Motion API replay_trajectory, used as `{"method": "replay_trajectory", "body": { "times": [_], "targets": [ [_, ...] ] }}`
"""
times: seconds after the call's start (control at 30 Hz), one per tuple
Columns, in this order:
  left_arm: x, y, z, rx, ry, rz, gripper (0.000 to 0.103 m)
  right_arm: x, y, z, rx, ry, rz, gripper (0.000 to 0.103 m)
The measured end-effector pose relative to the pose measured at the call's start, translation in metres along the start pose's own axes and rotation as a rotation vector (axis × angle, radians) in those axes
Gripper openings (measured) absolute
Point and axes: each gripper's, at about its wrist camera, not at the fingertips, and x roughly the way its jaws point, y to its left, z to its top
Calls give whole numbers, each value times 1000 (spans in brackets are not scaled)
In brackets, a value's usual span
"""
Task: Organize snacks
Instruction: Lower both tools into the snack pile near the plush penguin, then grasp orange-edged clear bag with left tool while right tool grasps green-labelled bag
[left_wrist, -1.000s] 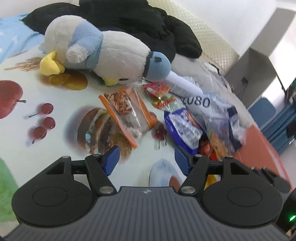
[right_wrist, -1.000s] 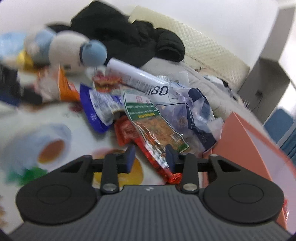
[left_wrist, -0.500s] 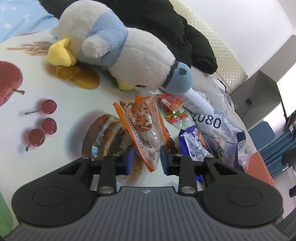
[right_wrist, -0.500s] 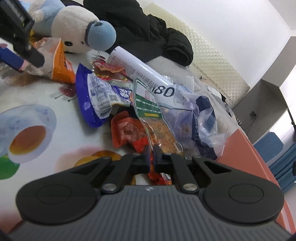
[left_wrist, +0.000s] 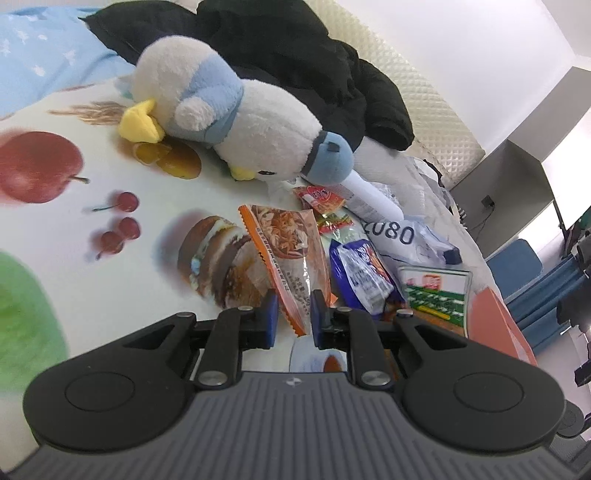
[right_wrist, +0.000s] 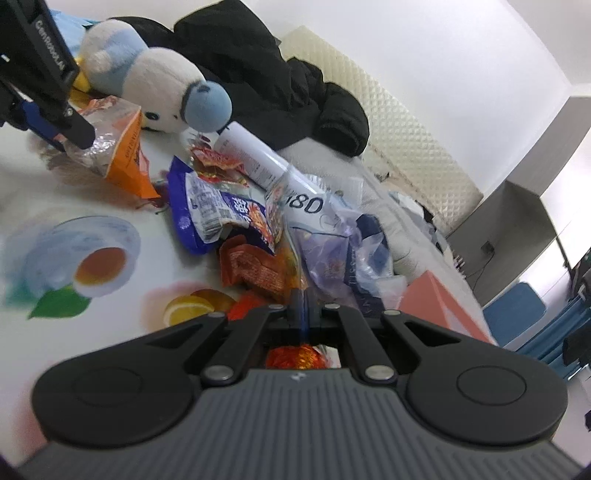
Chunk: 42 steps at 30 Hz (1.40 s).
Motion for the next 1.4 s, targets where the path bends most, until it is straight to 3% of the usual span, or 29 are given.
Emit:
{"method": "replay_trajectory", "body": {
  "times": [0.4, 0.7, 0.8, 0.87, 0.93, 1.1, 1.17, 1.2, 1.3, 1.4],
  "targets": [
    [-76, -3, -41, 42, 10, 32, 17, -81, 15, -16, -30, -24, 60, 3],
    [-117, 10, -71, 19, 66, 71, 17, -136, 30, -30, -22, -16, 159, 3],
    [-117, 21, -75, 21, 118, 93, 26, -146, 35, -35, -6, 2, 215, 4],
    [-117, 23, -75, 48, 135, 108, 64, -150, 38, -39, 4, 11, 246, 10],
    [-121, 22, -74, 93, 117, 113, 77, -151, 37, -42, 33, 18, 298, 16],
    [-116, 20, -64, 119, 119, 106, 79, -146, 18, -44, 180, 28, 363, 51],
    [-109, 17, -61, 126, 118, 117, 81, -138, 9, -45, 264, 52, 361, 75],
    [-105, 15, -59, 133, 118, 120, 81, -132, 6, -46, 301, 72, 348, 81],
    [-92, 8, -57, 150, 127, 122, 81, -109, -2, -50, 406, 154, 327, 85],
    [-80, 2, -58, 178, 137, 125, 81, -85, -12, -60, 603, 277, 392, 85]
  ]
}}
